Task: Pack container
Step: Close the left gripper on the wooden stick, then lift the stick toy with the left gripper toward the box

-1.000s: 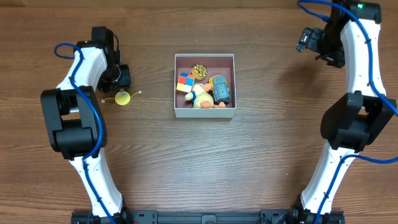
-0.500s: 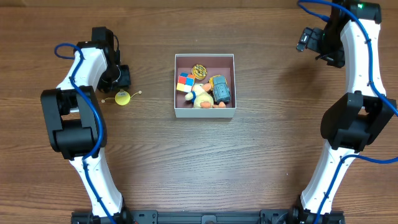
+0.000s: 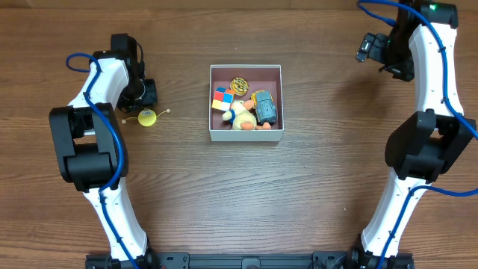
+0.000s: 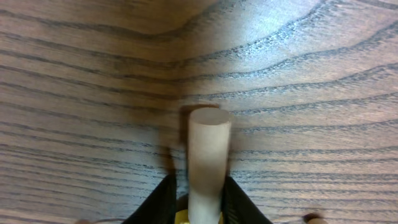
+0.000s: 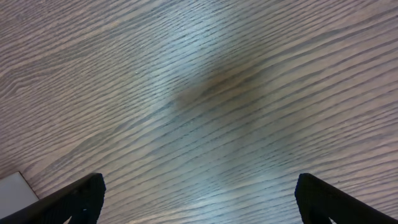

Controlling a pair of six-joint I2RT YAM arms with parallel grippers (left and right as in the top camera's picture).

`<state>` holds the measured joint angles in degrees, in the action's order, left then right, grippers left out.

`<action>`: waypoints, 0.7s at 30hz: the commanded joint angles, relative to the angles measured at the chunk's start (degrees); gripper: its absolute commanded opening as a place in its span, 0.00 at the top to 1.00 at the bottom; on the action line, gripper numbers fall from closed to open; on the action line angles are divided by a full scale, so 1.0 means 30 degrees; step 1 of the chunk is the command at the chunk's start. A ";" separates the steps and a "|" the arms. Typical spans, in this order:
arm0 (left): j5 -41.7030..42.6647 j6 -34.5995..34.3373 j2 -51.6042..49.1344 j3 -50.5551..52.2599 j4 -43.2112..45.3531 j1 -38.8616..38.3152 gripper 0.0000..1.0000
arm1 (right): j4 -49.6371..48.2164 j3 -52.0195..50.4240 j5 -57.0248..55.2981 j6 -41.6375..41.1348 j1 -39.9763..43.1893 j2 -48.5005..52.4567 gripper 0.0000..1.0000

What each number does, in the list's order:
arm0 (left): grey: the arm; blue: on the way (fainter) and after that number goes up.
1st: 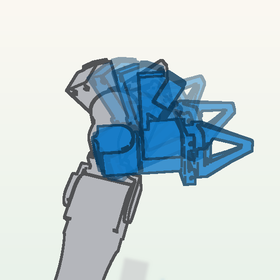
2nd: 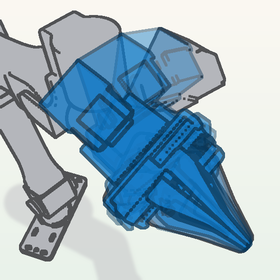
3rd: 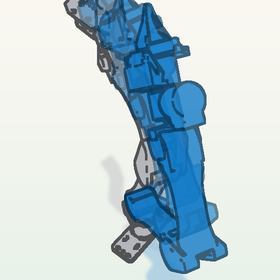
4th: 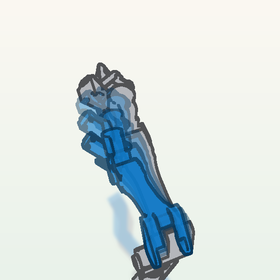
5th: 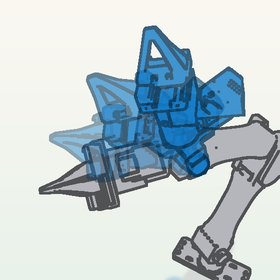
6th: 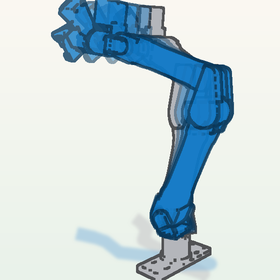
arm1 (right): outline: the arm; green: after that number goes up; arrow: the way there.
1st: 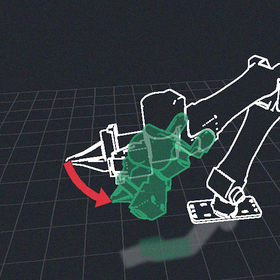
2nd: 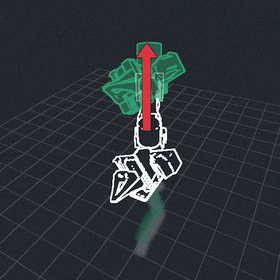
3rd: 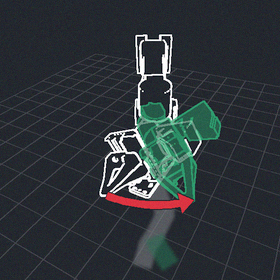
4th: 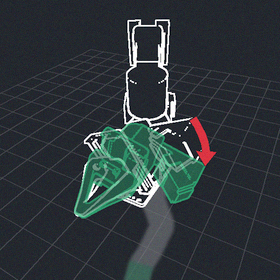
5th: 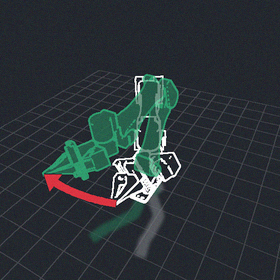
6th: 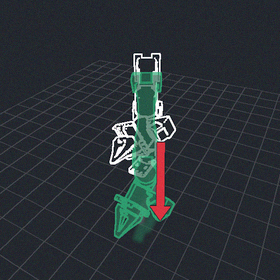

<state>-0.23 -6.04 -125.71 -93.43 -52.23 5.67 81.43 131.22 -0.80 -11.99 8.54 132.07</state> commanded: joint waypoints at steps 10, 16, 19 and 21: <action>-0.0117 -0.0262 -0.0189 0.0087 0.0080 -0.0007 0.90 | -0.0124 0.0007 0.0022 0.0015 0.0015 -0.0605 0.00; 0.0233 -0.0284 -0.0146 -0.1064 -0.0954 -0.0058 0.89 | -0.0124 0.0007 0.0022 0.0007 0.0015 -0.0605 0.00; 0.0743 -0.0277 -0.0087 -0.2506 -0.2310 -0.0109 0.91 | -0.0124 0.0007 0.0022 0.0007 0.0015 -0.0605 0.00; 0.0750 -0.0270 -0.0058 -0.3548 -0.3177 -0.0197 0.92 | -0.0124 0.0007 0.0022 0.0007 0.0015 -0.0605 0.00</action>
<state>0.45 -6.04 -125.80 -97.56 -58.98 5.65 81.38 131.22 -0.82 -11.97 8.54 132.07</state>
